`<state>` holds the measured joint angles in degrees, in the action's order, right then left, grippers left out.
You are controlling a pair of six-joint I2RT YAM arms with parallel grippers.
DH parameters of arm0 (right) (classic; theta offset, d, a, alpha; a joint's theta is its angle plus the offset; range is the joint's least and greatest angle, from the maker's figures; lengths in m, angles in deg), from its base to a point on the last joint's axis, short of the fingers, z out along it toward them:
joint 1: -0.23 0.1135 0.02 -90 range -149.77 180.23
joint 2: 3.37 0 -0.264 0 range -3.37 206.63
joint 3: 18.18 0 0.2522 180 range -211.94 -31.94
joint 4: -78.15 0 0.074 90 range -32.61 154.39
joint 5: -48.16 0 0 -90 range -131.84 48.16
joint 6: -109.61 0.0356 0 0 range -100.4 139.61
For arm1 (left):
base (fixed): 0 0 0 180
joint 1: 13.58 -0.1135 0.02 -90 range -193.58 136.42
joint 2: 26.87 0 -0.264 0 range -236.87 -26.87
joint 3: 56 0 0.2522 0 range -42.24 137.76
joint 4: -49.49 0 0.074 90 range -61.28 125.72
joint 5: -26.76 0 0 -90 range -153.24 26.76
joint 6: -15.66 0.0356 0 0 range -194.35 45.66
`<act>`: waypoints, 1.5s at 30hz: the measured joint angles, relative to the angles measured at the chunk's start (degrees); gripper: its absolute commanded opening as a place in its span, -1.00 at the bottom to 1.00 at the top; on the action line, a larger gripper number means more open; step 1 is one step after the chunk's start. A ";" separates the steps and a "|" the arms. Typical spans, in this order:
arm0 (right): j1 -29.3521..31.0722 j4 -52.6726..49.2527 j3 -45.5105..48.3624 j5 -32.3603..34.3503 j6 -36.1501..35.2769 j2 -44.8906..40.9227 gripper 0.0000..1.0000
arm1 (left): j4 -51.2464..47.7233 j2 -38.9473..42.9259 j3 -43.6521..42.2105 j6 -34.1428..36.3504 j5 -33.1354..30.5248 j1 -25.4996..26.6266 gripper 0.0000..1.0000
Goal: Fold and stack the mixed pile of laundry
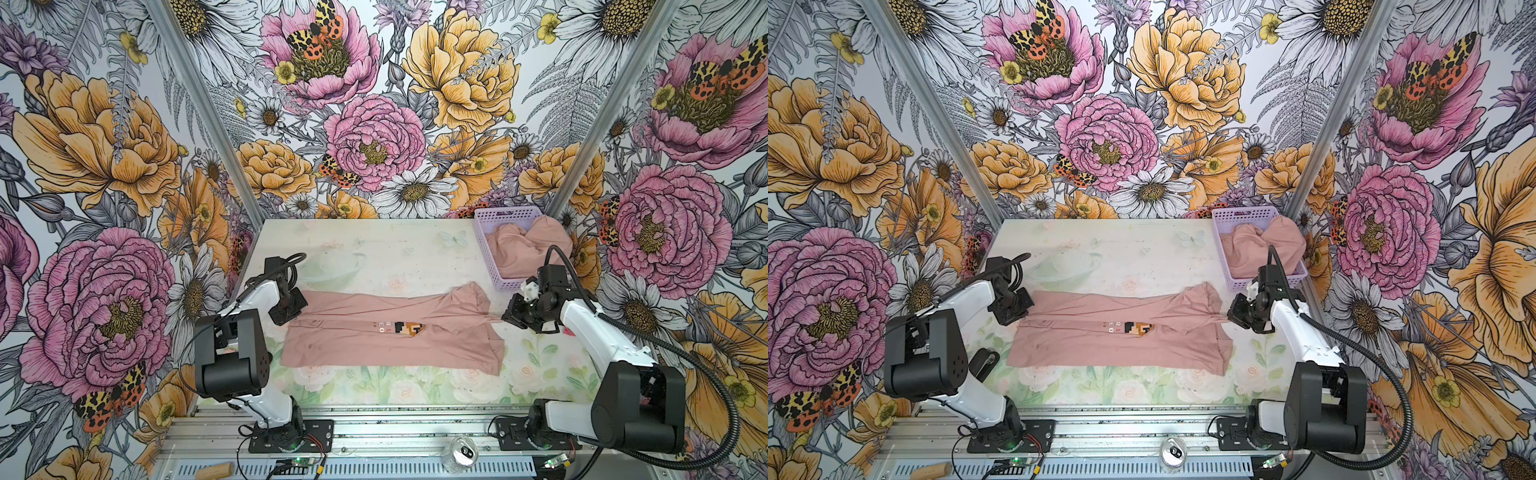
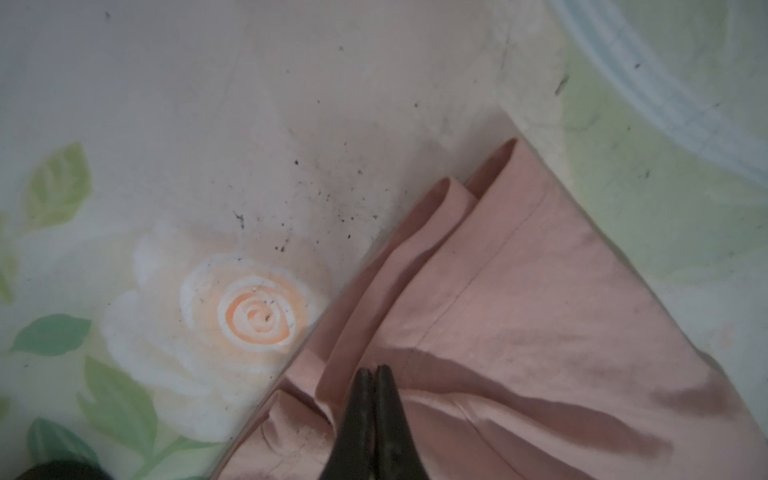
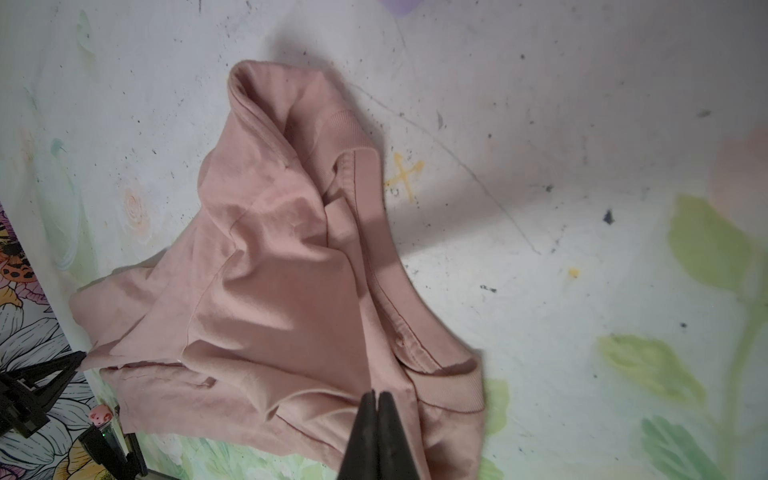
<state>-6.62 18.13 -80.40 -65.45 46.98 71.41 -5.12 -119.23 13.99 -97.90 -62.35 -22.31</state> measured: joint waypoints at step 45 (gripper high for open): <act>45.72 4.98 -5.97 24.68 8.85 17.03 -0.53 | -3.08 1.92 1.09 -0.48 -0.59 7.02 -0.04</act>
<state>39.10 23.12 -86.37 -40.78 55.83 88.44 -8.20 -117.30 15.08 -98.38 -62.94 -15.30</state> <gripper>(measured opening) 0.286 0.484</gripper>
